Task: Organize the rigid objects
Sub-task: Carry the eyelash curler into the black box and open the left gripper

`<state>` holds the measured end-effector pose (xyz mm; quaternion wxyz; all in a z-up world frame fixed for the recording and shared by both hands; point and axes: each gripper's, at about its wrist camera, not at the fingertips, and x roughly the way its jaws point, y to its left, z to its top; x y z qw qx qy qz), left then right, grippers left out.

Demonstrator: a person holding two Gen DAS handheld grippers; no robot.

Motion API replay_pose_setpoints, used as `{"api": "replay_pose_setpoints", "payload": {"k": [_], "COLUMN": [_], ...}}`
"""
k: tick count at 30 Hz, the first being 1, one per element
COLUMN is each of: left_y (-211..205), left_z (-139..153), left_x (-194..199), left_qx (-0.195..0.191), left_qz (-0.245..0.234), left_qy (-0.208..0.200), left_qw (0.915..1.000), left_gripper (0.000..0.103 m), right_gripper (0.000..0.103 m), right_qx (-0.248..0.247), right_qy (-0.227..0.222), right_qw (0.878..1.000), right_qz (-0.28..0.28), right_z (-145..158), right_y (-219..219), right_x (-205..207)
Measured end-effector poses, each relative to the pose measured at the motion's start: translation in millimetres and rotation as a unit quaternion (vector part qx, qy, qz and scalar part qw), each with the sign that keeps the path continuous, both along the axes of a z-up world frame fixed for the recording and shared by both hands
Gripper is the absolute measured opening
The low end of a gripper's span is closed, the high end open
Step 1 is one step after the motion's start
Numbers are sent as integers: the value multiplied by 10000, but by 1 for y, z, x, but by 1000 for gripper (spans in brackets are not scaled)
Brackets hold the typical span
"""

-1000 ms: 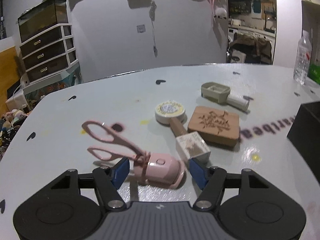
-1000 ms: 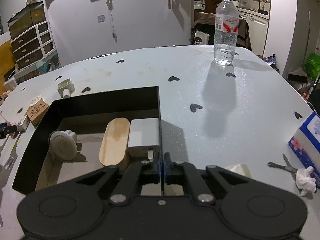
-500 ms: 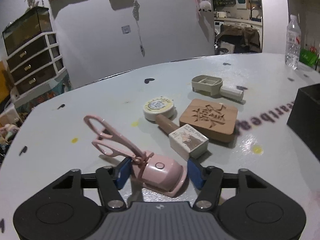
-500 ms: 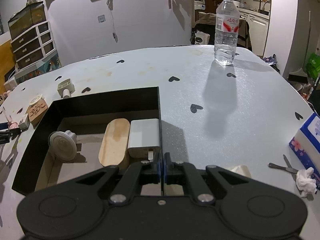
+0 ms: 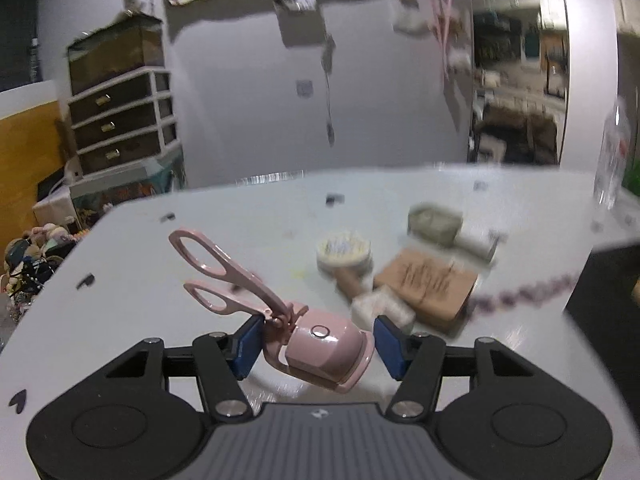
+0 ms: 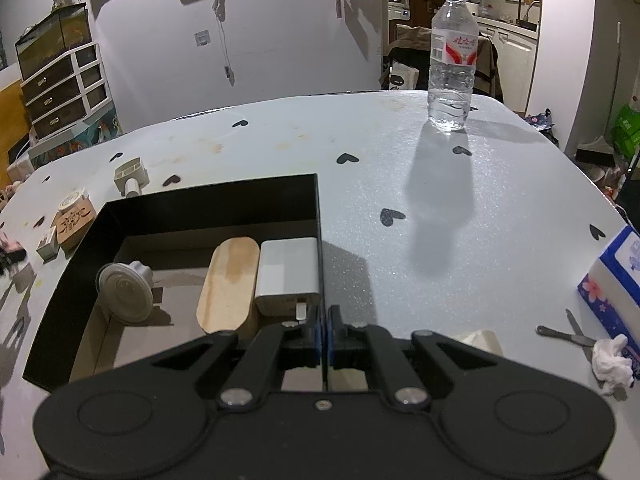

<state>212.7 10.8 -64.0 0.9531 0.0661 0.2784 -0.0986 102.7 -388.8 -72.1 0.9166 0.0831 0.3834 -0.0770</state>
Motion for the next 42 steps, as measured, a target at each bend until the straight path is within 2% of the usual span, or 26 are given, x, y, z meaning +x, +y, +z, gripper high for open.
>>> {"api": "replay_pose_setpoints", "payload": {"k": [4, 6, 8, 11, 15, 16, 19, 21, 24, 28, 34, 36, 38, 42], "left_y": [-19, -37, -58, -92, -141, -155, -190, -209, -225, -240, -246, -244, -241, -242], "left_z": [35, 48, 58, 65, 62, 59, 44, 30, 12, 2, -4, -5, -6, -9], "left_x": [-21, -31, -42, -53, -58, -57, -53, -44, -31, -28, -28, -30, -31, -25], "left_qx": [-291, -322, -339, -340, -284, -225, 72, 259, 361, 513, 683, 761, 825, 741], "left_qz": [-646, -1161, -1772, -2634, -3659, -3924, -4413, -4585, -4713, -4924, -4990, -4956, -4934, -4812], "left_qy": [-289, -398, -449, -406, -120, -1, 320, 603, 1007, 1126, 1440, 1556, 1552, 1604], "left_qw": [9971, 9919, 9826, 9632, 9302, 9195, 8968, 8862, 8755, 8615, 8518, 8511, 8518, 8586], "left_gripper": [60, 60, 60, 60, 60, 60, 60, 60, 60, 60, 60, 60, 60, 61], "right_gripper": [3, 3, 3, 3, 4, 4, 4, 4, 4, 4, 4, 4, 4, 4], "right_qx": [-16, -11, -4, 13, 46, 51, 56, 41, 56, 55, 81, 83, 81, 72], "right_qy": [-2, -3, -13, -32, -75, -84, -94, -96, -101, -103, -115, -115, -115, -110], "right_qw": [10000, 10000, 10000, 10000, 10000, 9999, 9999, 9999, 9999, 9999, 9999, 9999, 9999, 9999], "right_qz": [9, 6, 0, -8, -27, -28, -26, -25, -16, -10, -7, -5, -8, -16], "right_z": [0, 0, 0, 0, -1, -1, 0, 0, 0, 0, 0, 0, 0, 0], "right_y": [1, 1, 1, 1, 0, 0, -1, 0, -1, -1, 0, 0, 0, 0], "right_x": [0, 0, 0, -1, -2, -3, -3, -3, -3, -4, -4, -4, -4, -4]}}
